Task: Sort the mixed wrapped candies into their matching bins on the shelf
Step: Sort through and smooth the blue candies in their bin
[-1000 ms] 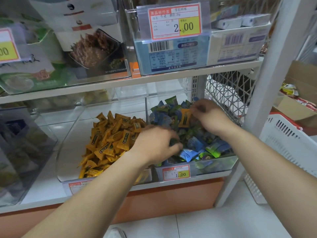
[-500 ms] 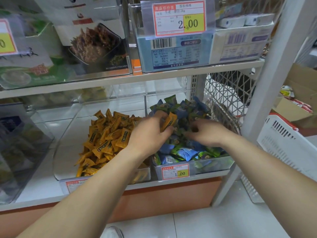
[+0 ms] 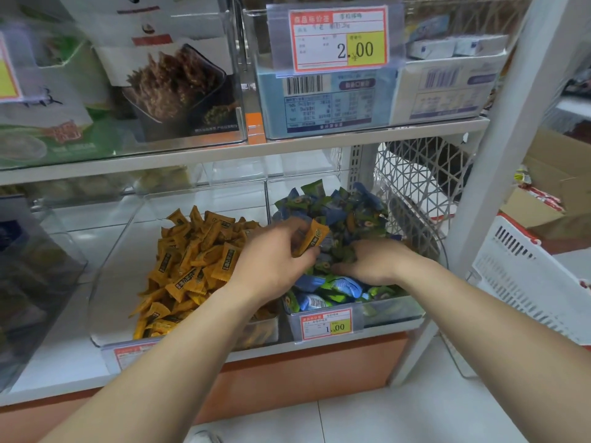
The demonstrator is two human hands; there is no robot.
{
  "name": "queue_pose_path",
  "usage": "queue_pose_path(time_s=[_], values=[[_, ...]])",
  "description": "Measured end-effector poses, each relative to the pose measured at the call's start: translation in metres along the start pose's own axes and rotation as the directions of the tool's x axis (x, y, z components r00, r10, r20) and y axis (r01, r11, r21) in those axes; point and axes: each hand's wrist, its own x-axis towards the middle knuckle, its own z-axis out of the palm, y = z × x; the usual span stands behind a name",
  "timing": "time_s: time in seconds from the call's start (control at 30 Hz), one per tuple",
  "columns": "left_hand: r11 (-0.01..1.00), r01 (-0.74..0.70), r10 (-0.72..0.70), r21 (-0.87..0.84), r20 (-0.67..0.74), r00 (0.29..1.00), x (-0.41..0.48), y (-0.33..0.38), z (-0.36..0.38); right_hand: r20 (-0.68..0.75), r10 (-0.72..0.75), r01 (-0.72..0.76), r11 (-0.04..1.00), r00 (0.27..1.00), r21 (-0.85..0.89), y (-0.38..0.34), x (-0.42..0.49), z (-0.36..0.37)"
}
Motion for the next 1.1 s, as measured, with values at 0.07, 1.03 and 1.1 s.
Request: queue_pose_path(time_s=[0.07,1.03,1.1], values=[[1.0,-0.002,0.002,-0.001,0.005,1.0,0.0,0.0,-0.001,-0.044,0.04,-0.034,0.992,0.998,0.124,0.0,0.006,0.004],[0.643,0.244,-0.274,-0.726,0.079,0.958,0.007,0.04,-0.004,-0.349,-0.002,0.349,0.02,0.937,0.937,-0.02,-0.025,-0.027],[0.61,0.221,-0.246,-0.76,0.084,0.966,0.006,0.042,-0.004,-0.378,0.038,0.372,0.101,0.925,0.923,-0.023,-0.031,-0.023]])
